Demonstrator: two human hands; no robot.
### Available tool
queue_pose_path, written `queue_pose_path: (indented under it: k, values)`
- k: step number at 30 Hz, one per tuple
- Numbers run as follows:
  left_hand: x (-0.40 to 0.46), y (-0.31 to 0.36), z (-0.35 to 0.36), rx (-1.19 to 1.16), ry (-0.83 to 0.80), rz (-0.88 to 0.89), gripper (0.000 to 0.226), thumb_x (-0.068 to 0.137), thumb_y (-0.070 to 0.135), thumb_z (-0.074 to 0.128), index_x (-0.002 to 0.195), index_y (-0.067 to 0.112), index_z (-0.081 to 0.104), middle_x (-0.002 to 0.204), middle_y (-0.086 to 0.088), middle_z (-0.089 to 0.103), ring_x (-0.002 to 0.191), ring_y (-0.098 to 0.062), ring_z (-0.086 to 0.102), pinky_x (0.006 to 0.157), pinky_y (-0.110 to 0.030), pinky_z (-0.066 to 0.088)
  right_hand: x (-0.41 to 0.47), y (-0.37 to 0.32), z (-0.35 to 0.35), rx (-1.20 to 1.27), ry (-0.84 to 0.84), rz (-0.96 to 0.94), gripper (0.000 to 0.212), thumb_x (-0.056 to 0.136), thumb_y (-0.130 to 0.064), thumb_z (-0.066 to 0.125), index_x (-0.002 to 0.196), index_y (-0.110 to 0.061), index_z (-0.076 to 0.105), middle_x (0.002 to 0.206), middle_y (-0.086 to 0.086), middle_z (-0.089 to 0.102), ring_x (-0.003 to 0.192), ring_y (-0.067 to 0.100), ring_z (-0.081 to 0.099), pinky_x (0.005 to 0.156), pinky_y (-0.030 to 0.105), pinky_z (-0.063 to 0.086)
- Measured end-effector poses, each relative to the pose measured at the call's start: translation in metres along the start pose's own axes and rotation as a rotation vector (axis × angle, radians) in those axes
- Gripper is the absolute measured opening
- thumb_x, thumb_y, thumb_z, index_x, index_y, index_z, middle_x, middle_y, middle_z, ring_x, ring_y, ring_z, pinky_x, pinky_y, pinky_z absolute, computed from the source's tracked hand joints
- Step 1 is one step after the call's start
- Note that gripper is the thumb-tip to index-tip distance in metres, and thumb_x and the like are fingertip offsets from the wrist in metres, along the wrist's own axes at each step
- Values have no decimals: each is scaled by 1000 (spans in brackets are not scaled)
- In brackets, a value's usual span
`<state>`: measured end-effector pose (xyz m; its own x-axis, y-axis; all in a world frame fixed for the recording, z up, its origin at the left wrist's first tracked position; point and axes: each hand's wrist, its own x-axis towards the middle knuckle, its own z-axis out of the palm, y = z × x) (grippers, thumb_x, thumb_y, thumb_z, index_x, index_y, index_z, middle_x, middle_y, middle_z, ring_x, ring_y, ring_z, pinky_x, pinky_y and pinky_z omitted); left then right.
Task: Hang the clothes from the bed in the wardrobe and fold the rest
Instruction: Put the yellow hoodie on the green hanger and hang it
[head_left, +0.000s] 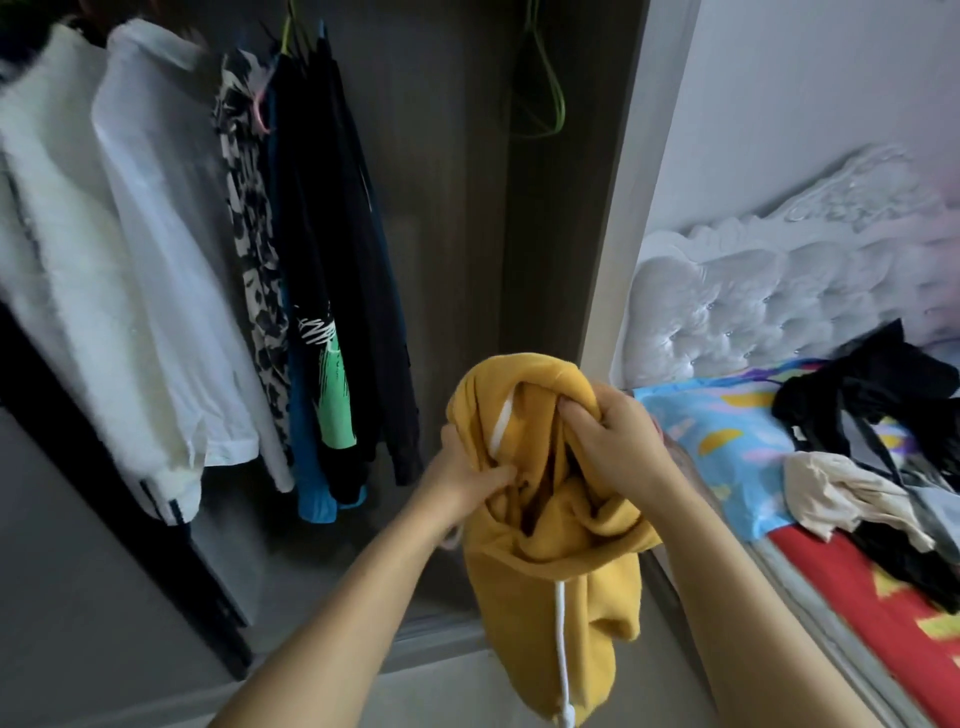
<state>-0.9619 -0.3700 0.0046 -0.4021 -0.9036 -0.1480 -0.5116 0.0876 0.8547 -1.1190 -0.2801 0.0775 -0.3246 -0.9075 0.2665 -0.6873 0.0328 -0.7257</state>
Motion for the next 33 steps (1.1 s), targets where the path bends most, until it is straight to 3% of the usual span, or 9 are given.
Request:
queue_pose_path:
  k: [2, 4, 6, 9, 13, 19, 27, 30, 33]
  values:
    - [8, -6, -1, -24, -22, -31, 53, 77, 33, 67, 125, 19, 49, 112, -3, 61, 100, -17, 60, 83, -31, 52, 5, -7, -13, -16, 7, -25, 22, 95, -37, 49, 92, -19, 61, 76, -4, 62, 71, 8, 60, 64, 17, 45]
    - [18, -8, -22, -22, 141, -79, 13, 87, 17, 52, 89, 14, 65, 87, -8, 65, 84, -23, 62, 69, -31, 49, 15, -14, -31, -96, -12, -54, 15, 94, -31, 54, 85, -22, 62, 72, -8, 60, 68, 6, 57, 58, 12, 38]
    - [24, 1, -52, 3, 312, -94, 23, 89, 16, 48, 70, 14, 61, 71, -6, 61, 73, -26, 60, 60, -31, 45, 28, -17, -45, -255, -77, -56, 16, 92, -28, 54, 78, -24, 60, 69, -8, 57, 67, 8, 53, 55, 11, 34]
    - [29, 22, -77, -125, 293, -133, 20, 92, 21, 50, 80, 11, 62, 69, -5, 59, 63, -20, 56, 53, -27, 41, 48, -18, -47, -409, -160, -52, 12, 94, -30, 52, 87, -22, 58, 72, -9, 53, 65, 3, 50, 54, 9, 32]
    - [26, 31, -81, -529, -41, -355, 10, 91, 11, 58, 92, 2, 62, 83, -17, 64, 80, -29, 63, 79, -40, 52, 74, -17, -34, -425, -122, -108, 19, 96, -35, 50, 91, -20, 60, 73, -9, 54, 64, 2, 52, 54, 9, 35]
    - [45, 38, -96, -565, -218, -346, 27, 83, 11, 70, 107, -1, 67, 103, -24, 69, 94, -34, 67, 80, -42, 57, 135, -12, -27, -424, -48, -101, 21, 96, -40, 48, 88, -25, 58, 81, -6, 61, 69, 3, 58, 60, 11, 42]
    - [135, 92, -117, -515, 226, -118, 9, 87, 12, 60, 88, 7, 66, 85, -15, 68, 81, -29, 66, 78, -40, 56, 217, -44, -22, -514, -553, 246, 24, 97, -29, 52, 100, -8, 65, 84, 3, 67, 81, 19, 70, 71, 26, 57]
    - [167, 107, -109, -458, 235, -33, 13, 87, 9, 54, 75, 8, 59, 70, -7, 59, 67, -22, 61, 66, -32, 52, 270, -83, -45, -434, -349, 120, 20, 98, -22, 49, 106, -8, 61, 94, 7, 67, 81, 19, 67, 73, 30, 57]
    - [192, 122, -109, -472, 277, 17, 12, 87, 9, 55, 77, 8, 60, 65, -8, 56, 60, -20, 60, 58, -27, 49, 338, -130, -65, -512, 114, -169, 20, 96, -16, 49, 110, -10, 62, 104, 10, 64, 86, 24, 62, 69, 36, 52]
